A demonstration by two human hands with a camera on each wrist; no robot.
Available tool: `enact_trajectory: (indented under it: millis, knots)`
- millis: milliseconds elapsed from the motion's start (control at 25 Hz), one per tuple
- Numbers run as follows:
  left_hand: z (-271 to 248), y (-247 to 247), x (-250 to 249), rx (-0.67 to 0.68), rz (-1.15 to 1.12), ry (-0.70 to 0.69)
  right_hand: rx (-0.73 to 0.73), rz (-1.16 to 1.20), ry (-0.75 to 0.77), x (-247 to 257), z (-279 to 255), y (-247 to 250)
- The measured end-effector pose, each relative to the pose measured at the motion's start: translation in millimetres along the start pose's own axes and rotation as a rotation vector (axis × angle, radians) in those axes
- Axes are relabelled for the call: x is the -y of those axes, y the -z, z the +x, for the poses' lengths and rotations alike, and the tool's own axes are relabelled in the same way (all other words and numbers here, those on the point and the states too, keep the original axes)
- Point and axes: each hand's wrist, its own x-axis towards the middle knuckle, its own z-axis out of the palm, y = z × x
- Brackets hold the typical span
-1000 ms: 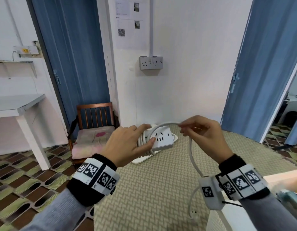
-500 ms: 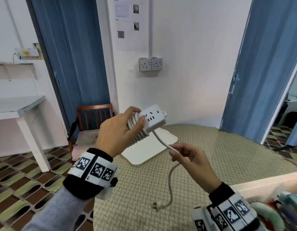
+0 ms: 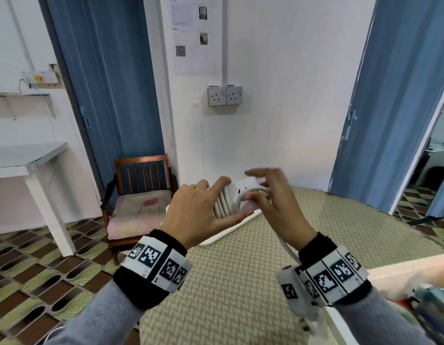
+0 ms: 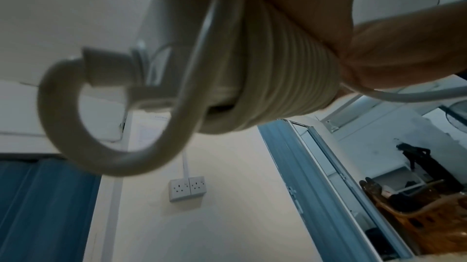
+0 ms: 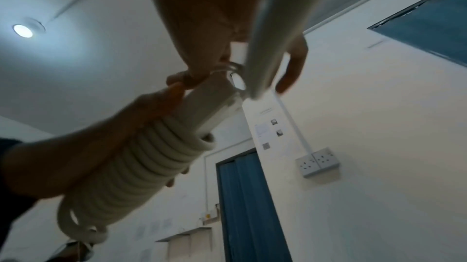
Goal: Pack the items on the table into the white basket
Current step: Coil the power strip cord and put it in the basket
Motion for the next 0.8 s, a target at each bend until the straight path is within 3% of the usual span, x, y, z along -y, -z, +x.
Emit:
enact_trajectory:
  millis: [80, 200, 360, 600, 800]
  knots:
    - [-1, -2, 1, 0.019, 0.012, -0.018, 0.113, 0.234, -0.137, -1, -3, -2]
    - [-2, -3, 1, 0.052, -0.025, -0.020, 0.108, 0.362, -0.182, 2, -8, -2]
    - [-1, 0, 14, 0.046, 0.026, -0.007, 0.110, 0.448, -0.282, -18, -12, 10]
    - [-6, 0, 35, 0.072, 0.037, 0.052, 0.298, 0.540, -0.463, -32, -30, 9]
    - [-7, 2, 49, 0.120, -0.053, 0.104, -0.050, 0.292, -0.337, -43, -14, 24]
